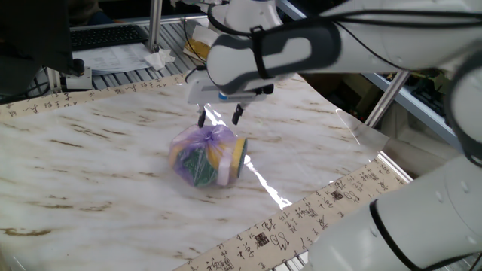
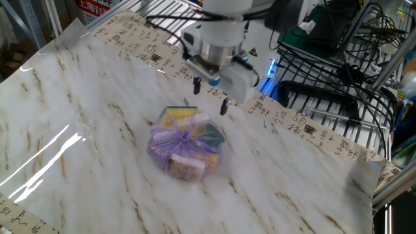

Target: Pick up a bag of things

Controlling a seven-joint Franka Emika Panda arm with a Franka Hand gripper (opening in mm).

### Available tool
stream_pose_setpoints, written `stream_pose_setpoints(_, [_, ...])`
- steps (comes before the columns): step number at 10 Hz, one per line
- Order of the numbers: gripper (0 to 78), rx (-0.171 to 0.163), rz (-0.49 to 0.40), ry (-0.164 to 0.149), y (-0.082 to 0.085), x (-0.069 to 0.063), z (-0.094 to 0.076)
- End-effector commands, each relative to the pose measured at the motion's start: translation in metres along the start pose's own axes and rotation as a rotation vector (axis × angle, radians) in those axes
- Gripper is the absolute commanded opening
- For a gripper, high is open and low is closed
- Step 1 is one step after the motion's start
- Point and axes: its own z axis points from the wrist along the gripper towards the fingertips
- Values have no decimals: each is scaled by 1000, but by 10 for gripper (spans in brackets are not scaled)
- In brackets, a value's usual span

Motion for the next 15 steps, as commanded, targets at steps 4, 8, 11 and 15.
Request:
stream_pose_setpoints(4, [775,-61,0,-8,4,5,-4])
stream_pose_setpoints(8, [775,-67,17,4,4,5,-4])
stream_pose_setpoints(11, [775,-85,19,37,4,5,-4])
stream_pose_setpoints(15, [775,-107,-38,51,4,5,-4])
